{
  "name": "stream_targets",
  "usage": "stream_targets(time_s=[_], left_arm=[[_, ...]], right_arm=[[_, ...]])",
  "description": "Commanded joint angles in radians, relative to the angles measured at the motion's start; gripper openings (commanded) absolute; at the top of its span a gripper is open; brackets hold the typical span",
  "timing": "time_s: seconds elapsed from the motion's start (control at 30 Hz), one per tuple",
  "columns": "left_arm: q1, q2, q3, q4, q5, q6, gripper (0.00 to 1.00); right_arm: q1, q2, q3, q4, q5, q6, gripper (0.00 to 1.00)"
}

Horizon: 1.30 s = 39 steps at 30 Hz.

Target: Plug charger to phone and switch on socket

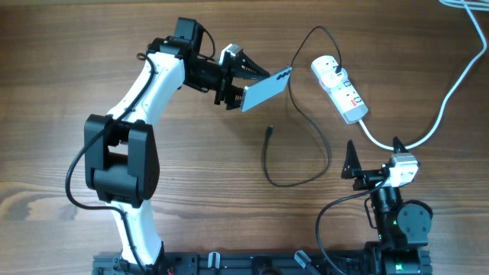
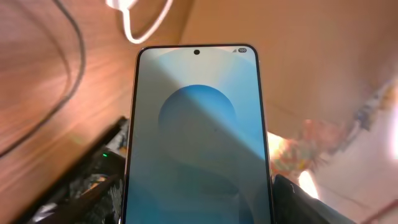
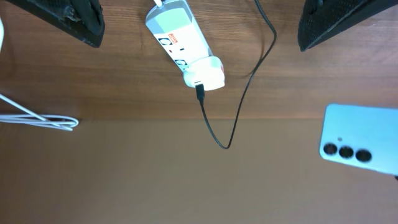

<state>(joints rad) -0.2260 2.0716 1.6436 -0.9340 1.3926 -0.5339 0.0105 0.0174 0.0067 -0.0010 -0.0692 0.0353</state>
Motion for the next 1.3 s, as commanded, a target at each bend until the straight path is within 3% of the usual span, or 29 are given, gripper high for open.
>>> stream_targets(time_s=[0.0, 0.07, 0.17, 0.3, 0.4, 0.5, 0.57, 0.63, 0.73, 0.8, 0.9, 1.0, 1.03, 1.1, 1.2, 1.27], left_arm=[[0.01, -0.041, -0.001, 0.011, 0.11, 0.002, 0.73], [0.01, -0.041, -0.001, 0.013, 0.11, 0.002, 0.73], [0.01, -0.041, -0.001, 0.036, 0.108, 0.001, 0.73], [0.018, -0.041, -0.001, 0.037, 0.07, 0.001, 0.73], [0.029, -0.041, -0.001, 0.037, 0.058, -0.007, 0.73], [0.043, -0.041, -0.001, 0.037, 0.041, -0.033, 0.73], [0.054, -0.041, -0.001, 0.037, 0.041, -0.034, 0.73], [0.064, -0.041, -0.001, 0.037, 0.014, -0.073, 0.73], [0.085, -0.041, -0.001, 0.037, -0.077, -0.182, 0.74], [0.096, -0.041, -0.001, 0.038, -0.122, -0.237, 0.74], [0.101, -0.041, -0.001, 0.051, -0.138, -0.268, 0.74], [0.101, -0.041, -0.001, 0.056, -0.138, -0.29, 0.74], [0.101, -0.041, -0.001, 0.056, -0.142, -0.29, 0.75], [0.101, -0.041, -0.001, 0.056, -0.146, -0.29, 0.75], [0.101, -0.041, -0.001, 0.056, -0.145, -0.289, 0.75], [0.101, -0.041, -0.001, 0.056, -0.145, -0.289, 0.75]], right_arm=[[-0.004, -0.006, -0.002, 0.007, 0.058, -0.124, 1.0], [-0.004, -0.006, -0.002, 0.009, 0.059, -0.221, 1.0], [-0.004, -0.006, -0.002, 0.018, -0.059, -0.214, 1.0], [-0.004, -0.006, -0.002, 0.129, -0.798, -0.132, 1.0], [-0.004, -0.006, -0.002, 0.274, -1.027, -0.11, 1.0], [-0.004, -0.006, -0.001, 0.503, -0.92, 0.196, 1.0], [-0.004, -0.003, 0.013, 0.562, -0.804, 0.342, 1.0], [-0.004, 0.017, 0.053, 0.523, -0.749, 0.383, 1.0], [-0.004, 0.121, 0.195, 0.287, -0.656, 0.434, 1.0], [-0.004, 0.239, 0.298, 0.156, -0.674, 0.429, 1.0], [-0.004, 0.413, 0.355, 0.262, -0.851, 0.451, 1.0], [-0.004, 0.537, 0.355, 0.418, -1.006, 0.686, 1.0], [-0.001, 0.58, 0.355, 0.456, -0.996, 0.838, 1.0], [-0.002, 0.657, 0.355, 0.509, -0.953, 0.992, 1.0], [0.004, 0.777, 0.387, 0.577, -0.985, 1.035, 0.99], [0.023, 0.841, 0.473, 0.467, -0.953, 0.961, 0.99]])
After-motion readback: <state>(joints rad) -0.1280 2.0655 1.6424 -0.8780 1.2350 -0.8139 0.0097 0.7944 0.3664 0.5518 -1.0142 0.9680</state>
